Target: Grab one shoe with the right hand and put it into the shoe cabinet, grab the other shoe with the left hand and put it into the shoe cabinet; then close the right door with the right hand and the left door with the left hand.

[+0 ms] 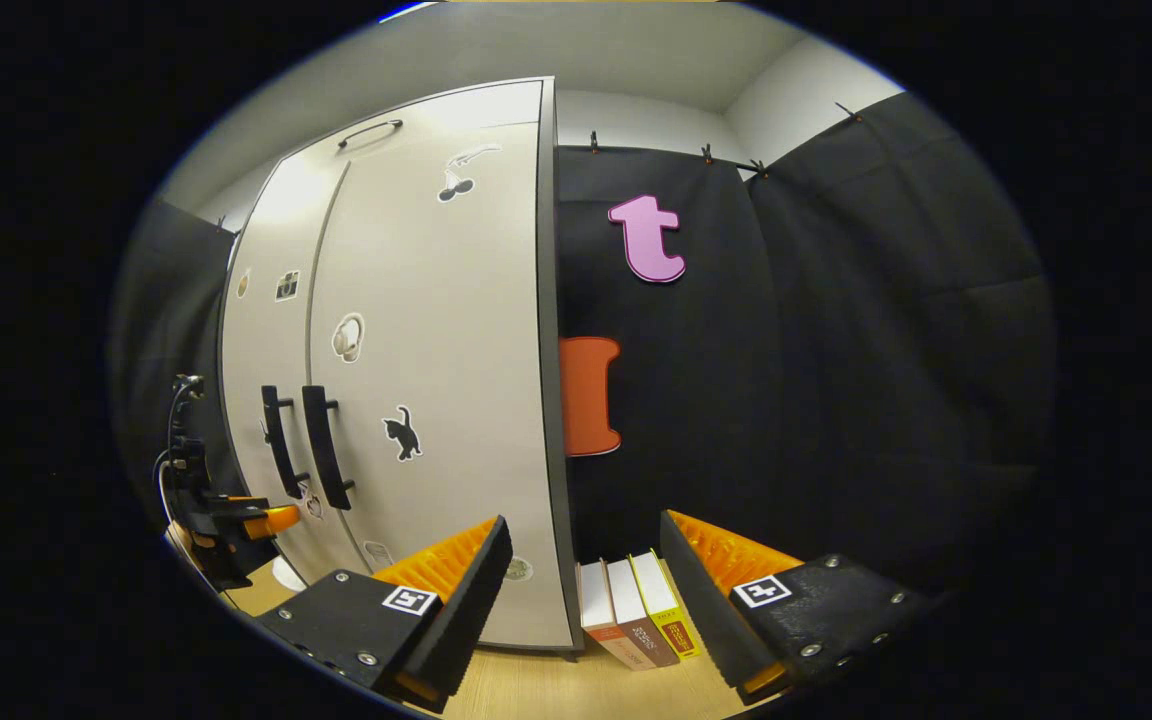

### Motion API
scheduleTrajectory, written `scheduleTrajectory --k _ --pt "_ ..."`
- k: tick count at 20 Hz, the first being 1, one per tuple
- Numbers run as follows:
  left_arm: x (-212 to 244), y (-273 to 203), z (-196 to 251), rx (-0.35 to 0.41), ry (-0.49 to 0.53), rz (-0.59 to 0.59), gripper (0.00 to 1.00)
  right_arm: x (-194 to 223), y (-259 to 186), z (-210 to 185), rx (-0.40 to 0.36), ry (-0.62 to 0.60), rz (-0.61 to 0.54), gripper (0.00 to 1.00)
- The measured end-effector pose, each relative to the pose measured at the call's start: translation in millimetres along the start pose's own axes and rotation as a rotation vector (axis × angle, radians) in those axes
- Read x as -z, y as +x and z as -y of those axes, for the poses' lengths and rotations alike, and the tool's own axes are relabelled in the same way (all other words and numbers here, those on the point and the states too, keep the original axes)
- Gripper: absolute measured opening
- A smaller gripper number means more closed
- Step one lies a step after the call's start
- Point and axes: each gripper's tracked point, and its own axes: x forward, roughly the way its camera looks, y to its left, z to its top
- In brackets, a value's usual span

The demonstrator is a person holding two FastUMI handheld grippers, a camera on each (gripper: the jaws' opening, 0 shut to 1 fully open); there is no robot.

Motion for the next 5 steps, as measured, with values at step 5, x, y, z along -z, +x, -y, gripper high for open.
scheduleTrajectory --k 5 --pt "-45.0 -30.7 3.2 0.018 -0.026 0.057 0.97 -26.8 -6.0 -8.8 -0.008 -0.024 0.037 0.92"
